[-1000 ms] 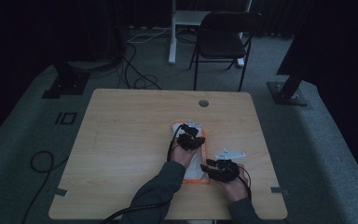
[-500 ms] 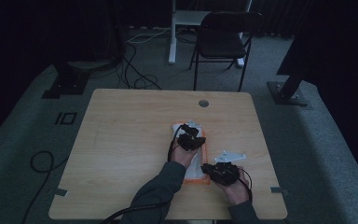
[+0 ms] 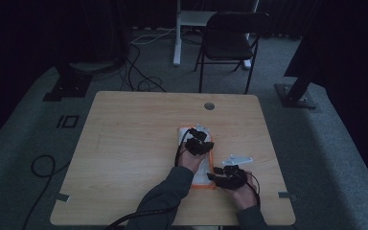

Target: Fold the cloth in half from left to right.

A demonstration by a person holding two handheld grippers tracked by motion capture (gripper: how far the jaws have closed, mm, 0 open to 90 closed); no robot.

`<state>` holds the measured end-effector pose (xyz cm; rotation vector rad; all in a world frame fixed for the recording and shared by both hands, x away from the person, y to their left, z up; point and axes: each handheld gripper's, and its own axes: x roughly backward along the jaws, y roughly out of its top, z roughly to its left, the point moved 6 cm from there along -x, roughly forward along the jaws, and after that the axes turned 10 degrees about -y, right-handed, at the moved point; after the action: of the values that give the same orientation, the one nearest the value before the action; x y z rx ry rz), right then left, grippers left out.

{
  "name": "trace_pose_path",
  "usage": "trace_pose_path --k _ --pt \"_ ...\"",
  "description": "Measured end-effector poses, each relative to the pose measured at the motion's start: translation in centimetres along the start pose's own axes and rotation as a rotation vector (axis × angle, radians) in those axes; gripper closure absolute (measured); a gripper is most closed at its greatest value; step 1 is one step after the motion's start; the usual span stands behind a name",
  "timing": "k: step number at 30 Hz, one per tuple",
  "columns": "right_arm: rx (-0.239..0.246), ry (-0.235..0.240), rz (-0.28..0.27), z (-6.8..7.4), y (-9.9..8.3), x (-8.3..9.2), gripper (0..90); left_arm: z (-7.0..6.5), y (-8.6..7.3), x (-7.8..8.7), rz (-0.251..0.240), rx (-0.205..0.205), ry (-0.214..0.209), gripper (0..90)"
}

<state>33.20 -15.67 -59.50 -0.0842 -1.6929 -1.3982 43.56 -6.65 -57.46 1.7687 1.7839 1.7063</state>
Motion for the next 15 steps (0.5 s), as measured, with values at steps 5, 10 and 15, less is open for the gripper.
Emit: trace_pose_path --k 5,10,15 --pt "0.032 0.044 0.015 1.0 0.0 0.2 74.1 0.0 -0.2 -0.2 0.005 0.000 -0.002 89.4" --pt "0.041 0.044 -0.061 1.2 1.1 1.7 75.9 0.0 -0.1 -0.1 0.002 0.001 -0.004 88.4" --pt "0.040 -0.012 -0.040 0.4 0.6 1.2 69.3 0.1 0.2 0.4 -0.019 0.001 -0.004 81.8"
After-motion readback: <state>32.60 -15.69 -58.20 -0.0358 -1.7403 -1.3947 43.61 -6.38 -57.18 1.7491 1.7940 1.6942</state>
